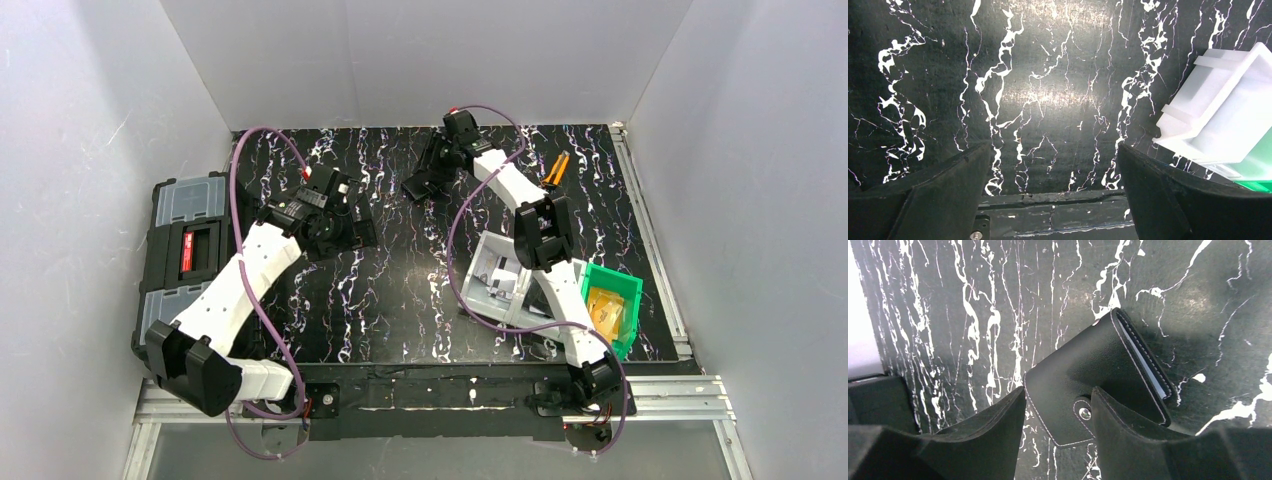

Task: Take the credit cards out of the card holder
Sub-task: Move the card holder to the center of the board.

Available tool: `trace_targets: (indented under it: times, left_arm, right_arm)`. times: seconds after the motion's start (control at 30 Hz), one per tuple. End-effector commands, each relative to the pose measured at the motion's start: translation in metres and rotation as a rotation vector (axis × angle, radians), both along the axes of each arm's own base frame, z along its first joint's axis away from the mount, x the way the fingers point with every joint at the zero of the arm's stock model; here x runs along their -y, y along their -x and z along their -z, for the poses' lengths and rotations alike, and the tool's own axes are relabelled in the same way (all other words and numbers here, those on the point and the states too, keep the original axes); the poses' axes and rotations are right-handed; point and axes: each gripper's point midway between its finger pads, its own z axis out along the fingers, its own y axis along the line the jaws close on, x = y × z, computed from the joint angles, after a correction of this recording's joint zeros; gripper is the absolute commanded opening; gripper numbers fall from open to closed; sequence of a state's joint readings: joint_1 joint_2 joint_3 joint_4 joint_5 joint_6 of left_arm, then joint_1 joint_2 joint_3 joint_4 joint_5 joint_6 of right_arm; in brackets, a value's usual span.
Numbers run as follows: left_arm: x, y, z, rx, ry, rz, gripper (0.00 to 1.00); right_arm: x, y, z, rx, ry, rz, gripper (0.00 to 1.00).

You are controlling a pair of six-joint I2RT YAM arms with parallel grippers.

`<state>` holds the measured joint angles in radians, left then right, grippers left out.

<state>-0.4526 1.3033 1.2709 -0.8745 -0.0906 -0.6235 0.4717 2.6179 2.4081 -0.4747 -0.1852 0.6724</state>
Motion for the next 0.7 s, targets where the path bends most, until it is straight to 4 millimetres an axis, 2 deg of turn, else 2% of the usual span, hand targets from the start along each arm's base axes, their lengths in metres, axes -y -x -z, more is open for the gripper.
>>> trace_targets:
  times: [0.0, 0.07, 0.13, 0.23, 0.47, 0.67]
  left_arm:
    - [-0.005, -0.002, -0.013, 0.022, -0.014, -0.002, 1.0]
    - [-0.004, -0.003, -0.011, 0.018, -0.015, -0.004, 0.99]
    - [-0.003, -0.005, -0.009, 0.014, -0.017, -0.003, 1.0]
    - [-0.003, -0.008, -0.007, 0.007, -0.026, -0.004, 1.0]
    - [-0.008, -0.011, -0.002, -0.001, -0.041, -0.015, 1.0]
    - [-0.01, -0.009, 0.012, -0.033, -0.047, -0.036, 1.0]
  right_arm:
    - [-0.017, 0.006, -0.001, -0.054, -0.081, -0.004, 0.56]
    - [-0.018, 0.024, 0.012, -0.133, -0.077, -0.02, 0.53]
    - [-0.017, 0.049, 0.029, -0.227, -0.057, -0.046, 0.51]
    - [-0.015, 0.087, 0.043, -0.338, -0.024, -0.09, 0.48]
    - [-0.013, 0.162, 0.044, -0.447, 0.128, -0.217, 0.48]
    - [-0.015, 0.234, 0.049, -0.486, 0.225, -0.357, 0.49]
